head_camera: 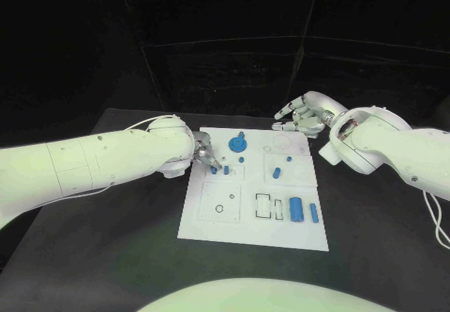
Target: Assemble the parts on the task board
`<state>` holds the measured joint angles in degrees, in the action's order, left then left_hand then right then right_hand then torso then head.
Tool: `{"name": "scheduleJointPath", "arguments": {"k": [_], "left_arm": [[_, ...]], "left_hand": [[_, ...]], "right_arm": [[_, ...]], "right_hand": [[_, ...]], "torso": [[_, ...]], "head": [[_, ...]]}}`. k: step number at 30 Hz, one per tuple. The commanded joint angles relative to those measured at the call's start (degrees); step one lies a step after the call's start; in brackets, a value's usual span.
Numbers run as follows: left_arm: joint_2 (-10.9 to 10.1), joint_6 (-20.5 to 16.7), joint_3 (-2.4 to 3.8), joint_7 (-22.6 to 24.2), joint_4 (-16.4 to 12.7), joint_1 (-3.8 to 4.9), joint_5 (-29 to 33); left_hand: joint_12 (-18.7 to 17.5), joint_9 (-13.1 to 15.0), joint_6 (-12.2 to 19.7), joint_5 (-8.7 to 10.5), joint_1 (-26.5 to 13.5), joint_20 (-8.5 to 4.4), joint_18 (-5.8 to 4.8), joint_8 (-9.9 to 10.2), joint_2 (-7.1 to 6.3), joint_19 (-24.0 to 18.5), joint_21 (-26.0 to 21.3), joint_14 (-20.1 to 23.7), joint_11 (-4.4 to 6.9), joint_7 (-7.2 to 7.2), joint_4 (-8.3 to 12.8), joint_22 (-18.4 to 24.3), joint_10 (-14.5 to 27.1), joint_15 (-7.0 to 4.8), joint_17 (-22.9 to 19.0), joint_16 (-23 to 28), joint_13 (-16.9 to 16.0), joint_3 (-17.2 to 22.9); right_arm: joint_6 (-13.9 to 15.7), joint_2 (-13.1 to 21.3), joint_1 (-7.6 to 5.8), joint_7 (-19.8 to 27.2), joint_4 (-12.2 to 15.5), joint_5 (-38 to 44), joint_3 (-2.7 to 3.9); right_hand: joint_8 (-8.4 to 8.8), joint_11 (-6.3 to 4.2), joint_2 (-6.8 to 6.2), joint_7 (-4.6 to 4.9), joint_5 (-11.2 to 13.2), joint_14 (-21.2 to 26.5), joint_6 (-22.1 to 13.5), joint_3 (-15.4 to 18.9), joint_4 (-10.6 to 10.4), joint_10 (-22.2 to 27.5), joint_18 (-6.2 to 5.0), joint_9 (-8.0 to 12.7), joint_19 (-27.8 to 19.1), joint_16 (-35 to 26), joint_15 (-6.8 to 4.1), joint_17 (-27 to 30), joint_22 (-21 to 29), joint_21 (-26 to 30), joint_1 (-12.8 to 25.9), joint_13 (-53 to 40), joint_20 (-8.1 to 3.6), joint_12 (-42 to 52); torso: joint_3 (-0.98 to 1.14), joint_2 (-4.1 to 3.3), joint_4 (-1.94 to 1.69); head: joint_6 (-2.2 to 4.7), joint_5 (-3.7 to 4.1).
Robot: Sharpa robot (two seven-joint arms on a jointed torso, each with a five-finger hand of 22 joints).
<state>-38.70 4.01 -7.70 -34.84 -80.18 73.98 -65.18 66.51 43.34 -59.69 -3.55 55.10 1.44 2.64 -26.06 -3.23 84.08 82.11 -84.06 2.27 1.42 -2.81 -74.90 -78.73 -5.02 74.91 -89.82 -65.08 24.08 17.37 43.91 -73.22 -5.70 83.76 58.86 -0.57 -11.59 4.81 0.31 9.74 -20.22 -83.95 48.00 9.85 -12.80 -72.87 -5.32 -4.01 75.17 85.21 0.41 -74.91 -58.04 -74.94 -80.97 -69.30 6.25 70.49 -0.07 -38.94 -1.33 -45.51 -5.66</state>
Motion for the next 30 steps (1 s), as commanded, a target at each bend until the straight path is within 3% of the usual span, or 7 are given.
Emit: {"name": "scheduleJointPath", "arguments": {"k": [1, 15, 30], "left_arm": [[0.06, 0.27, 0.01, -0.36, 0.08, 0.02, -0.15], [-0.54, -0.63, 0.01, 0.17, -0.63, -0.11, 1.66], [-2.49, -11.18, 0.03, 4.51, -1.5, -0.34, 5.04]], "left_hand": [[0.42, 0.07, -0.5, 0.19, -0.77, -0.37, -0.24, -0.32, -0.1, 1.34, 0.24, -5.94, 0.15, -0.05, -0.2, -6.24, -0.4, -0.35, 15.09, -0.18, -0.1, -0.86], [0.61, 0.08, -0.62, 0.19, -1.19, -0.41, -0.25, -0.61, -0.28, 1.36, 0.24, -5.94, 0.19, -0.11, -0.76, -6.3, -0.55, -0.38, 15.09, -0.18, -0.23, -2.87], [0.43, -0.13, -0.36, 0.2, -2.58, -0.59, -0.18, -1.15, -0.34, 1.28, -0.08, -5.94, 0.3, -0.22, -4.29, -6.17, -0.42, -0.55, 15.09, -0.18, 0.12, -11.97]], "right_arm": [[-0.16, -0.03, -0.1, 0.43, 0.15, 0.08, 0.04], [-0.24, -0.07, -0.1, 0.42, 0.04, 0.08, 0.04], [-0.12, -0.11, -0.1, 0.45, -0.11, 0.53, 0.04]], "right_hand": [[-0.15, -0.12, 0.33, -0.06, -0.19, -4.12, -0.44, 0.33, -0.11, 0.34, -0.75, 0.02, -0.28, -0.35, -0.22, -7.62, 0.05, 0.29, -0.33, 0.07, -0.02, -0.28], [-0.18, -0.12, 0.37, -0.06, -0.19, -4.13, -0.44, 0.37, -0.16, 0.35, -0.74, 0.02, -0.27, -0.35, -0.22, -7.63, 0.04, 0.28, -0.3, 0.08, -0.03, -0.28], [-0.2, -0.12, 0.39, -0.06, -0.2, -4.1, -0.44, 0.41, -0.2, 0.37, -0.77, 0.02, -0.32, -0.4, -0.22, -7.55, 0.15, 0.35, -0.28, 0.11, -0.03, -0.31]], "torso": [[0.0, 0.0, -0.01], [0.0, 0.02, -0.03], [0.01, 0.04, 0.04]], "head": [[-0.04, 0.04], [-0.11, 0.05], [0.17, 0.28]]}}
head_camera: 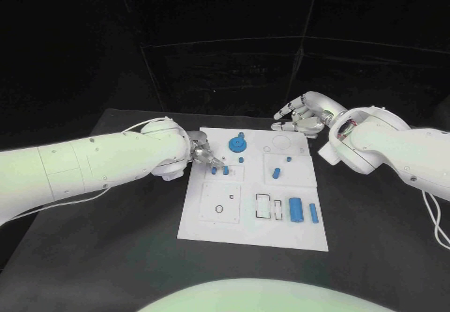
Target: Assemble the parts on the task board
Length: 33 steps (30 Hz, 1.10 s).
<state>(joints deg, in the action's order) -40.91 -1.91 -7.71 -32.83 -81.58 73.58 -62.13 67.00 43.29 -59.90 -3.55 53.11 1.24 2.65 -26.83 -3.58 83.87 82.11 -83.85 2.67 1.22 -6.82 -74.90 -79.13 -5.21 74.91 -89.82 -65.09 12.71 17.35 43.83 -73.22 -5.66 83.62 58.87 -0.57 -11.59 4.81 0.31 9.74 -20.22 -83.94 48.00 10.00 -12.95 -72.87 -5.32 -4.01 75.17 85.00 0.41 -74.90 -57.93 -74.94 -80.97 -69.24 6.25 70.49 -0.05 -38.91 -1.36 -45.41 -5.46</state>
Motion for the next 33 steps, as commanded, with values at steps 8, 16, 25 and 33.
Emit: {"name": "scheduleJointPath", "arguments": {"k": [8, 16, 25, 33], "left_arm": [[-1.4, -10.33, 0.05, 6.16, -0.47, 0.05, 5.03], [-0.3, -14.8, -0.3, 23.17, 0.3, 0.06, 10.82], [2.88, -16.35, -2.19, 34.87, 2.95, 0.03, 0.14], [5.69, -12.34, -2.64, 31.71, 5.23, -0.14, -11.08]], "left_hand": [[-4.37, -0.36, 1.65, 0.36, 1.24, -0.2, 0.55, -0.03, 0.29, -0.07, -2.77, -6.15, -0.6, 0.57, -1.46, -3.45, 2.86, -0.07, 15.09, -0.18, 4.56, -4.67], [-29.04, -7.01, 12.91, 0.09, 18.16, 4.23, 6.75, 7.62, 3.28, -24.65, -39.54, 13.44, -6.97, 7.01, 4.85, 29.04, 27.38, 5.68, -13.73, 26.71, 25.39, -2.5], [-39.69, -17.32, 12.48, 0.1, 25.25, 6.44, 7.82, 13.41, 0.27, -23.52, -42.37, 14.38, -8.66, 8.14, 9.58, 31.06, 30.48, 7.14, -16.75, 26.68, 38.02, 3.43], [-44.16, -23.51, 9.51, 0.2, 25.09, 6.2, 6.51, 15.66, -1.01, -14.05, -33.19, 4.35, -8.9, 7.52, 9.21, 23.98, 30.46, 6.76, -8.17, 15.35, 45.53, 4.08]], "right_arm": [[-0.08, 0.01, -0.1, 0.45, -0.09, 0.87, 0.04], [-0.08, -0.1, -0.1, 0.48, -0.3, 0.9, 0.04], [-0.16, -0.38, -0.1, 0.53, -0.51, 0.87, 0.03], [-0.18, -0.54, -0.1, 0.56, -0.57, 0.87, 0.03]], "right_hand": [[-0.2, -0.12, 0.39, -0.06, -0.2, -4.08, -0.45, 0.27, -0.06, 0.44, -0.79, 0.03, -0.39, -0.26, -0.22, -7.47, 0.19, 0.42, -0.27, 0.12, -0.03, -0.37], [-0.2, -0.12, 0.39, -0.06, -0.2, -4.08, -0.45, 0.27, -0.06, 0.44, -0.79, 0.03, -0.39, -0.26, -0.22, -7.47, 0.19, 0.42, -0.27, 0.12, -0.03, -0.37], [-0.2, -0.12, 0.39, -0.06, -0.2, -4.08, -0.45, 0.27, -0.06, 0.44, -0.79, 0.03, -0.39, -0.26, -0.22, -7.47, 0.19, 0.42, -0.27, 0.12, -0.03, -0.37], [-0.24, -0.12, 0.43, -0.06, -0.22, -4.07, -0.46, 0.33, -0.11, 0.43, -0.81, 0.03, -0.42, -0.29, -0.22, -7.44, 0.27, 0.46, -0.25, 0.1, -0.03, -0.35]], "torso": [[0.0, -0.01, -0.02], [-0.01, -0.04, 0.06], [0.02, -0.1, 0.13], [-0.01, -0.04, 0.02]], "head": [[0.2, 0.26], [0.78, 0.52], [1.68, 1.26], [1.79, 1.39]]}}
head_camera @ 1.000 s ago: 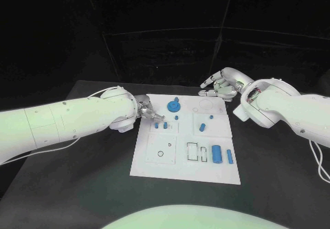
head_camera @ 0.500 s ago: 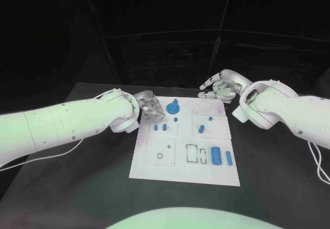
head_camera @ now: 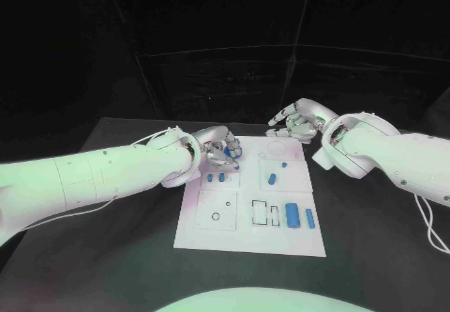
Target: Assemble the parts on the task board
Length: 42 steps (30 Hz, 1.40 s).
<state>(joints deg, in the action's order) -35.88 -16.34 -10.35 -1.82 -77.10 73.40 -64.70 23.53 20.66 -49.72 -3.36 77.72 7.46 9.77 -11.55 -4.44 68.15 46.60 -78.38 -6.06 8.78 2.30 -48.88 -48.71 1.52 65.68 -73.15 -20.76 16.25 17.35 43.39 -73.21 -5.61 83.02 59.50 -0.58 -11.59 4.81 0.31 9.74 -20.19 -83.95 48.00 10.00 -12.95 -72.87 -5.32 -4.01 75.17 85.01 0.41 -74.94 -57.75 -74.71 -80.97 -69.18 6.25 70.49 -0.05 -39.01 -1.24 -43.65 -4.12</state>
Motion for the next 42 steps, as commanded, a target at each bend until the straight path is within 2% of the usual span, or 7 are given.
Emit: {"name": "scheduleJointPath", "arguments": {"k": [1, 4, 9, 16, 26, 42], "left_arm": [[1.1, 2.46, -0.04, 0.24, 1.18, 0.01, -9.41], [2.3, 3.33, -0.12, -1.11, 2.34, -0.08, -12.1], [3.6, 4.28, -0.19, -2.8, 3.74, -0.14, -14.26], [5.3, 4.54, -0.26, -4.21, 5.84, -0.19, -15.68], [7.02, 6.56, -0.35, -5.23, 7.85, -0.46, -16.61], [7.84, 8.62, -0.47, -5.5, 8.56, -0.8, -16.82]], "left_hand": [[-0.94, -1.36, -0.92, -0.04, 0.65, -0.06, -0.81, 0.54, -0.14, 2.48, 3.53, -1.65, -0.14, -0.16, 0.16, -3.13, -0.25, 0.03, 1.61, -1.98, 1.81, 0.79], [-1.65, -3.27, -1.93, -0.04, 0.55, -0.38, -1.79, 1.11, -0.56, 6.13, 9.1, -4.0, 0.2, -0.68, 0.11, -8.15, -2.01, -0.32, 4.25, -4.79, 4.21, 1.41], [-2.47, -5.25, -3.79, 0.03, -0.27, -1.15, -2.56, 1.48, -1.34, 8.91, 13.05, -5.36, 1.0, -1.24, -0.45, -11.83, -4.77, -1.21, 4.85, -5.95, 6.85, 1.69], [-3.11, -6.43, -4.97, 0.01, -0.45, -1.55, -2.91, 1.76, -1.6, 9.99, 14.6, -5.93, 1.42, -1.52, -0.75, -13.42, -6.43, -1.57, 5.02, -6.41, 8.4, 1.97], [-4.09, -7.55, -6.39, 0.02, -0.02, -2.0, -3.36, 1.99, -1.5, 11.34, 16.69, -6.51, 1.83, -1.89, -0.66, -15.5, -8.26, -2.07, 5.01, -6.78, 10.06, 2.95], [-4.87, -8.29, -7.46, 0.02, 0.0, -2.32, -3.56, 2.14, -1.61, 11.87, 17.52, -6.62, 2.11, -2.11, -0.6, -16.44, -9.8, -2.34, 4.52, -6.71, 11.18, 3.62]], "right_arm": [[-0.2, -0.15, -0.11, 0.51, 0.01, 0.24, 0.04], [-0.24, -0.28, -0.11, 0.53, -0.03, 0.24, 0.04], [-0.26, -0.35, -0.11, 0.53, -0.06, 0.24, 0.04], [-0.29, -0.45, -0.11, 0.51, -0.04, 0.24, 0.04], [-0.3, -0.6, -0.11, 0.51, -0.07, 0.24, 0.04], [-0.34, -0.67, -0.11, 0.48, -0.05, 0.24, 0.04]], "right_hand": [[-0.24, -0.11, 0.43, -0.06, -0.25, -4.07, -0.46, 0.34, -0.11, 0.44, -0.8, 0.03, -0.42, -0.29, -0.22, -7.41, 0.08, 0.24, -0.25, 0.04, -0.03, -0.35], [-0.24, -0.11, 0.43, -0.06, -0.25, -4.07, -0.46, 0.34, -0.11, 0.44, -0.8, 0.03, -0.42, -0.29, -0.22, -7.41, 0.08, 0.24, -0.25, 0.04, -0.03, -0.35], [-0.24, -0.11, 0.43, -0.06, -0.25, -4.07, -0.46, 0.34, -0.11, 0.44, -0.8, 0.03, -0.42, -0.29, -0.22, -7.41, 0.08, 0.24, -0.25, 0.04, -0.03, -0.35], [-0.24, -0.11, 0.43, -0.06, -0.25, -4.07, -0.46, 0.34, -0.11, 0.44, -0.8, 0.03, -0.42, -0.29, -0.22, -7.41, 0.08, 0.24, -0.25, 0.04, -0.03, -0.35], [-0.24, -0.11, 0.43, -0.06, -0.25, -4.07, -0.46, 0.34, -0.11, 0.44, -0.8, 0.03, -0.42, -0.29, -0.22, -7.41, 0.08, 0.24, -0.25, 0.04, -0.03, -0.35], [-0.28, -0.12, 0.49, -0.06, -0.29, -4.08, -0.47, 0.37, -0.14, 0.42, -0.79, 0.03, -0.39, -0.26, -0.22, -7.46, 0.03, 0.23, -0.31, 0.02, -0.03, -0.31]], "torso": [[-0.02, 0.06, -0.1], [0.02, 0.01, 0.04], [0.02, 0.04, -0.03], [-0.03, -0.02, -0.08], [0.04, 0.04, -0.05], [0.01, 0.07, -0.13]], "head": [[0.05, 0.04], [0.07, 0.11], [0.04, 0.29], [0.07, 0.4], [-0.16, 0.55], [-0.34, 0.78]]}}
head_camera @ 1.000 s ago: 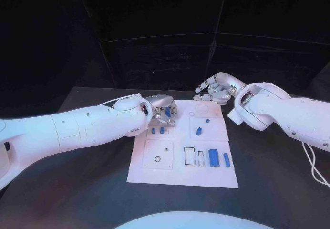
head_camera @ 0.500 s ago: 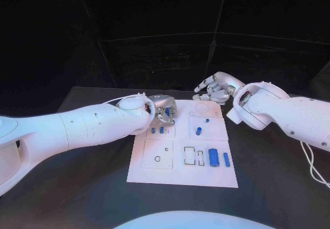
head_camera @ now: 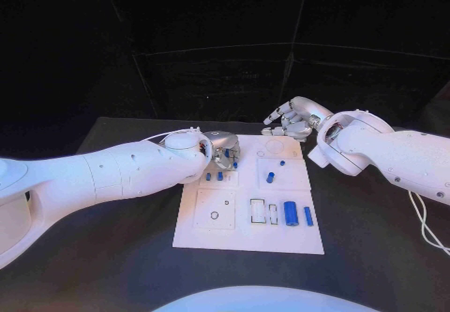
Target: Assemble the parts on the task board
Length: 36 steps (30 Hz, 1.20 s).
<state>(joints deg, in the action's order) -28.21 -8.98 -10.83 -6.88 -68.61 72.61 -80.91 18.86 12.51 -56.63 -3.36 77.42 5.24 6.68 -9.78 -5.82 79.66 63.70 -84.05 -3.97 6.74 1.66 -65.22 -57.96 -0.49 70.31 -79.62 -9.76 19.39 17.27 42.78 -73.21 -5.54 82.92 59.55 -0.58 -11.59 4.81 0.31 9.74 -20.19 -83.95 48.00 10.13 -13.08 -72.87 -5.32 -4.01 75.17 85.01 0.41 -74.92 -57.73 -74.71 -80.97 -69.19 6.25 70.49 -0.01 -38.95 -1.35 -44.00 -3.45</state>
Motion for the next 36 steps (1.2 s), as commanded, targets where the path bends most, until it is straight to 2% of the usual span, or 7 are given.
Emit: {"name": "scheduleJointPath", "arguments": {"k": [1, 21, 25, 30, 36], "left_arm": [[0.24, 1.28, 0.01, -0.44, 0.13, -0.02, -0.6], [1.17, 1.49, 0.01, -0.34, 0.76, -0.19, -0.6], [1.16, 1.58, 0.01, -0.4, 0.74, -0.19, -0.6], [1.12, 1.22, 0.01, -0.55, 0.74, -0.2, -0.6], [0.75, -1.56, 0.03, -0.11, 0.49, -0.26, -0.59]], "left_hand": [[-0.19, -0.14, -0.55, 0.02, 0.3, -0.11, -0.46, 0.37, -0.24, 0.37, 0.41, -0.95, 0.02, -0.07, 0.04, -0.11, -0.54, -0.32, -0.11, -0.24, 0.17, 0.48], [-0.79, -0.69, -0.63, 0.02, 0.13, -0.19, -0.69, 0.78, -0.35, 0.83, 1.28, -1.05, 0.06, 0.02, 0.0, -1.02, -1.28, -0.35, -0.31, -0.26, 0.84, 0.83], [-1.07, -0.91, -1.69, 0.02, 0.56, -0.27, -0.75, 0.58, 0.48, 1.02, 1.55, -1.17, 0.29, -0.16, 0.08, -1.37, -2.45, -0.5, -0.29, -0.38, 1.28, 1.74], [-1.29, -0.93, -4.34, 0.16, 2.63, -0.64, -0.92, -0.19, 2.57, 1.41, 2.37, -1.29, 0.91, -0.16, 1.36, -2.28, -5.48, -0.93, -0.32, -0.53, 1.71, 4.52], [-2.08, -1.13, -6.04, 0.15, 4.19, -0.97, -1.2, -0.26, 2.97, 1.85, 3.55, -1.41, 1.1, -0.05, 3.81, -3.56, -7.99, -1.17, -0.24, -0.75, 2.03, 7.37]], "right_arm": [[-0.26, -0.08, -0.11, 0.41, 0.05, 0.19, 0.04], [-0.33, -0.24, -0.11, 0.34, 0.02, 0.2, 0.04], [-0.34, -0.21, -0.11, 0.31, 0.07, 0.2, 0.04], [-0.37, -0.25, -0.11, 0.31, 0.03, 0.2, 0.04], [-0.4, -0.3, -0.11, 0.35, -0.04, 0.2, 0.04]], "right_hand": [[-0.28, -0.12, 0.49, -0.06, -0.3, -4.08, -0.47, 0.25, -0.01, 0.42, -0.79, 0.03, -0.39, -0.26, -0.22, -7.48, 0.01, 0.23, -0.31, 0.03, -0.03, -0.31], [-0.28, -0.12, 0.49, -0.06, -0.3, -4.08, -0.47, 0.25, -0.01, 0.42, -0.79, 0.03, -0.39, -0.26, -0.22, -7.48, 0.01, 0.23, -0.31, 0.03, -0.03, -0.31], [-0.28, -0.12, 0.49, -0.06, -0.3, -4.08, -0.47, 0.25, -0.01, 0.42, -0.79, 0.03, -0.39, -0.26, -0.22, -7.48, 0.01, 0.23, -0.31, 0.03, -0.03, -0.31], [-0.28, -0.12, 0.49, -0.06, -0.3, -4.08, -0.47, 0.25, -0.01, 0.42, -0.79, 0.03, -0.39, -0.26, -0.22, -7.48, 0.01, 0.23, -0.31, 0.03, -0.03, -0.31], [-0.28, -0.12, 0.49, -0.06, -0.3, -4.08, -0.47, 0.25, -0.01, 0.42, -0.79, 0.03, -0.39, -0.26, -0.22, -7.48, 0.01, 0.23, -0.31, 0.03, -0.03, -0.31]], "torso": [[-0.01, 0.0, -0.01], [0.0, 0.02, 0.02], [-0.02, 0.0, -0.01], [0.0, 0.02, -0.02], [-0.04, 0.05, -0.01]], "head": [[-0.01, 0.07], [-0.16, 0.17], [-0.21, 0.21], [-0.24, 0.2], [-0.16, 0.25]]}}
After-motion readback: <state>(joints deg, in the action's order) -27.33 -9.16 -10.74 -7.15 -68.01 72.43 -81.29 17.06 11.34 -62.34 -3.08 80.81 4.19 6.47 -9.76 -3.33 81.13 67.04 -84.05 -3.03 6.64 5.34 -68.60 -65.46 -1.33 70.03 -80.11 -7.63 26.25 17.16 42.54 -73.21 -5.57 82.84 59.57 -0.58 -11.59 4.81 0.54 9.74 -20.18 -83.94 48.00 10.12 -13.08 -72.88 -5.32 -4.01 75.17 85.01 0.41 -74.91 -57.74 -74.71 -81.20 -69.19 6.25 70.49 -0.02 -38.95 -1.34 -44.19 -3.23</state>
